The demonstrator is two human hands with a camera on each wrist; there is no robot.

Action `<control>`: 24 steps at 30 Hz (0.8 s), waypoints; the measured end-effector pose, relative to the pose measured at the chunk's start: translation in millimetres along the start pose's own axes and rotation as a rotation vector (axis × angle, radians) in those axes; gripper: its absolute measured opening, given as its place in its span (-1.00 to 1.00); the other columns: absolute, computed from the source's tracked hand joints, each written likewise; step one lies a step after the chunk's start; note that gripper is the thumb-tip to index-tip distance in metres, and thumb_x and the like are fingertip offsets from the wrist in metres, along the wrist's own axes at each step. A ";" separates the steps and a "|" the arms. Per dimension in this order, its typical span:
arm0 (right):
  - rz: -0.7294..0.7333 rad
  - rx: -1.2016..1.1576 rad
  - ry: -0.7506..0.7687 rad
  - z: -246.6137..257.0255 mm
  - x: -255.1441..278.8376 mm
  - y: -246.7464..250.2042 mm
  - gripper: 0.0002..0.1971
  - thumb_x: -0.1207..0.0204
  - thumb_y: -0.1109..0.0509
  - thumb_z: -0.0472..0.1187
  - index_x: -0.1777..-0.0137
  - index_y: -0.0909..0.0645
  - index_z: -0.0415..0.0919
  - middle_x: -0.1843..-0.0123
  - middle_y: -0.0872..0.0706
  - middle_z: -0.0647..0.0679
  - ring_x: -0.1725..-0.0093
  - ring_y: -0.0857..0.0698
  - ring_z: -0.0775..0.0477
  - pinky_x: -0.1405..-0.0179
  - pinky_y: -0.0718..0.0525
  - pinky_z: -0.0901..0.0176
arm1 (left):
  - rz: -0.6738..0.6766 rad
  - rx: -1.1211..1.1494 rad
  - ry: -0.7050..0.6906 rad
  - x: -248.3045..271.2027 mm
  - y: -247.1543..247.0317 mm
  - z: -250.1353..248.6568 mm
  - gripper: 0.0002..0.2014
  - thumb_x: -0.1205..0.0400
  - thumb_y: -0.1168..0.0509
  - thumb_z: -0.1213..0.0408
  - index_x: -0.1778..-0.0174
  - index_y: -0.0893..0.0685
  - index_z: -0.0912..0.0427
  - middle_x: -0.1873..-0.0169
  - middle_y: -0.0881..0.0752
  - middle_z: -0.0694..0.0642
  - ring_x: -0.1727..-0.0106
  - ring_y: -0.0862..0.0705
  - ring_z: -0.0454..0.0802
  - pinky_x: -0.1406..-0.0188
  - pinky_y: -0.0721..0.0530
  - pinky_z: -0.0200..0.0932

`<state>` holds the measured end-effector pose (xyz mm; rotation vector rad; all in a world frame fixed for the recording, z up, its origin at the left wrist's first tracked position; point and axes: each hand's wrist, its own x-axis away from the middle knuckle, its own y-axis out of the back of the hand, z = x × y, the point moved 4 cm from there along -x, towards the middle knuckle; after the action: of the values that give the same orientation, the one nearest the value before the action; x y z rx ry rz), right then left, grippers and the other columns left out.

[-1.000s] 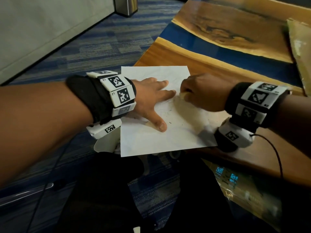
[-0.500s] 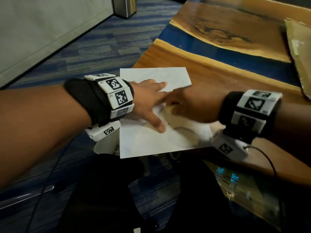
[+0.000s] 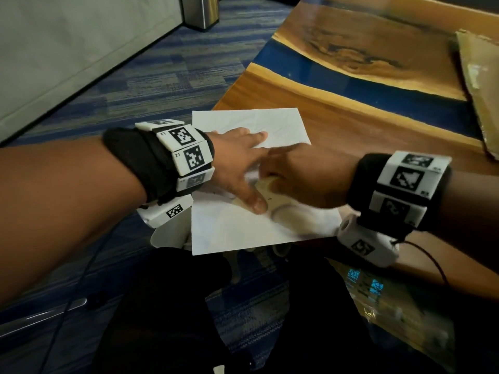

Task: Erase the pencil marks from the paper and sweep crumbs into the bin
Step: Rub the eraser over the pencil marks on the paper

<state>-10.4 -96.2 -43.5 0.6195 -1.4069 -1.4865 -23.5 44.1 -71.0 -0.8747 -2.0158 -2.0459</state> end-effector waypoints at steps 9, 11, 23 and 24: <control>0.026 0.086 -0.275 -55.6 -3.6 14.2 -0.78 -0.70 -0.25 -0.08 -0.26 -0.61 -0.03 -0.09 -0.69 -0.03 -0.01 -0.61 -0.08 -0.03 -0.60 0.06 | -0.046 0.043 0.043 9.1 1.5 -4.4 0.21 -0.26 -0.31 -0.59 -0.76 0.11 -0.24 -0.77 0.19 0.00 -0.77 0.16 0.07 -0.69 -0.02 0.35; 0.027 0.060 -0.300 -59.2 0.0 15.4 -0.80 -0.71 -0.24 -0.08 -0.25 -0.60 -0.03 -0.06 -0.68 -0.02 0.01 -0.60 -0.06 0.05 -0.52 0.14 | -0.039 0.072 0.053 13.0 0.7 0.5 0.21 -0.23 -0.27 -0.60 -0.76 0.09 -0.27 -0.78 0.19 -0.01 -0.77 0.16 0.05 -0.72 0.02 0.24; 0.040 0.032 -0.089 -17.8 7.4 3.0 -0.88 -0.67 -0.25 -0.11 -0.11 -0.59 -0.03 -0.02 -0.64 0.01 0.06 -0.58 -0.04 0.05 -0.54 0.11 | 0.007 0.007 0.039 9.5 3.3 5.8 0.17 -0.25 -0.26 -0.61 -0.73 0.14 -0.36 -0.78 0.21 0.02 -0.77 0.17 0.09 -0.69 0.02 0.23; 0.017 0.061 -0.162 -31.1 5.3 8.6 -0.88 -0.68 -0.24 -0.10 -0.11 -0.58 -0.01 -0.04 -0.65 0.00 0.06 -0.58 -0.04 0.07 -0.54 0.12 | 0.006 0.001 0.038 9.1 3.3 5.6 0.16 -0.26 -0.26 -0.61 -0.73 0.14 -0.37 -0.78 0.21 0.02 -0.77 0.17 0.10 -0.69 0.01 0.24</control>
<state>16.8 -114.1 -40.5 0.5335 -1.5830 -1.5125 -27.7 51.8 -64.0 -0.8334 -1.9927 -2.0421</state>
